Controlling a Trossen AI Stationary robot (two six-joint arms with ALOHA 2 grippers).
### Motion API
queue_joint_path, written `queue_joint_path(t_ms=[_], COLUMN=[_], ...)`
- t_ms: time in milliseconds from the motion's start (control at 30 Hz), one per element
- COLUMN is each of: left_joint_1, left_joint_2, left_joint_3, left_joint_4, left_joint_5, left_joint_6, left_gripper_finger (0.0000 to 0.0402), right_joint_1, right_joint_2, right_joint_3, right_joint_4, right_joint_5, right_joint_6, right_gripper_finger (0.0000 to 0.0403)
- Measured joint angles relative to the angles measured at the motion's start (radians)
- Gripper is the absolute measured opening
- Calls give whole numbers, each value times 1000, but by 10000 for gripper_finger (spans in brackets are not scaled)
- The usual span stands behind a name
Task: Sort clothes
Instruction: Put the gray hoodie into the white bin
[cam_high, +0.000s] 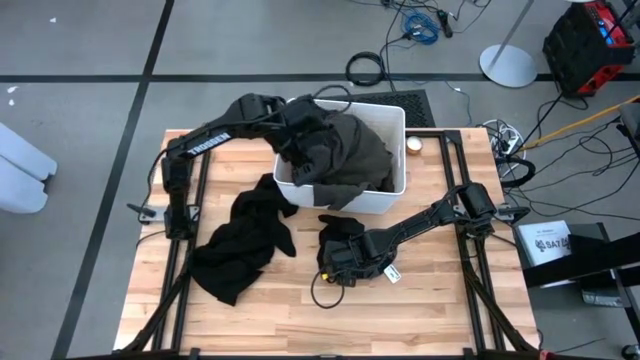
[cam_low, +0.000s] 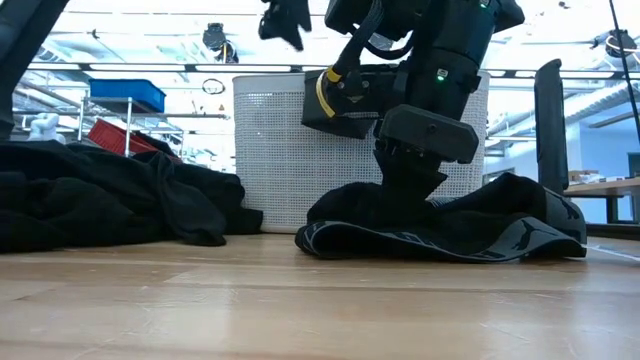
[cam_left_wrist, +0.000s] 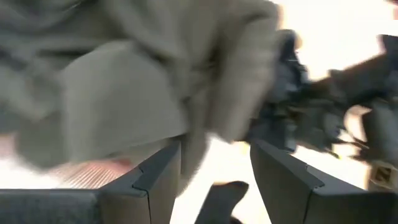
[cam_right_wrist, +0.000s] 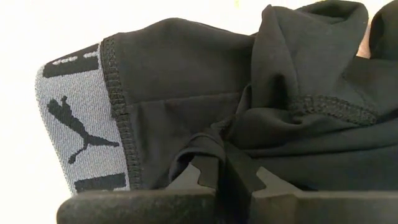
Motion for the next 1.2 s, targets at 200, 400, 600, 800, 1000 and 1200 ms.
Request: queue_joint_path(t_ms=[200, 400, 600, 800, 1000, 1200], left_joint_1=[-118, -235, -342, -323, -286, -263], left_joint_2=[11, 61, 115, 139, 139, 138], left_joint_3=[0, 0, 0, -2, -2, -2], left_joint_4=[20, 35, 38, 39, -44, -59], left_joint_5=[-2, -344, -514, -443, -352, -258], left_joint_6=[200, 308, 409, -83, -523, -731], left_gripper_finger=[201, 201, 201, 201, 201, 201], right_joint_1=[0, 0, 0, 5, 11, 11], right_joint_2=[0, 0, 0, 0, 0, 0], right_joint_3=[0, 0, 0, 0, 0, 0], right_joint_4=[-1, -1, -2, -5, -3, -3], right_joint_5=[0, 0, 0, 2, 1, 0], right_joint_6=[-1, -4, -3, 0, 0, 0], right_gripper_finger=[0, 0, 0, 0, 0, 0])
